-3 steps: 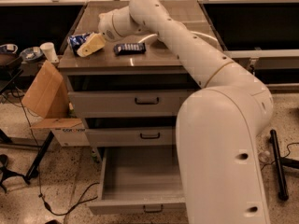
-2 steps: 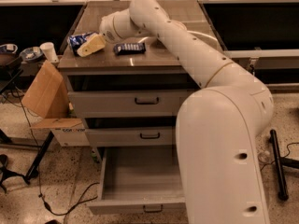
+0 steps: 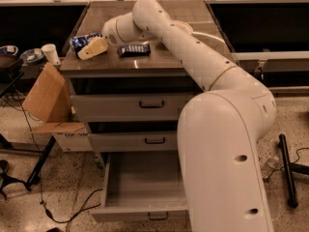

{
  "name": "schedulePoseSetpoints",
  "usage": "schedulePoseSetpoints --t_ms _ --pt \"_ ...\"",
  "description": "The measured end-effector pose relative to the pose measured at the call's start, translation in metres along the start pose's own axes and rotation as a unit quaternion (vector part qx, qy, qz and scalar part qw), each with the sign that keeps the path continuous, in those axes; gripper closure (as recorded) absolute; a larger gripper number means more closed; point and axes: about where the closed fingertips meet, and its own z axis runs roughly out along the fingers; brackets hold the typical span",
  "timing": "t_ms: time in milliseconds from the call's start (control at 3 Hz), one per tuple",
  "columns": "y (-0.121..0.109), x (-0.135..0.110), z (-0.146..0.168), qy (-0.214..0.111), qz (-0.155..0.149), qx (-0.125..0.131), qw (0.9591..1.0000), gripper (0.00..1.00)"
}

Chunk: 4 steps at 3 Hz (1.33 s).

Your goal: Place pepsi can into bottom drawer

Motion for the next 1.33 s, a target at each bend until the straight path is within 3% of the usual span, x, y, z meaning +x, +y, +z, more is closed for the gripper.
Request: schedulePoseSetpoints --t_ms 667,1333 --pt "0.002 0.006 0.008 0.0 0.016 -0.03 0.9994 0.41" --pt "0.001 0.0 -0.008 -0.014 0.006 -0.02 0.9997 0.88"
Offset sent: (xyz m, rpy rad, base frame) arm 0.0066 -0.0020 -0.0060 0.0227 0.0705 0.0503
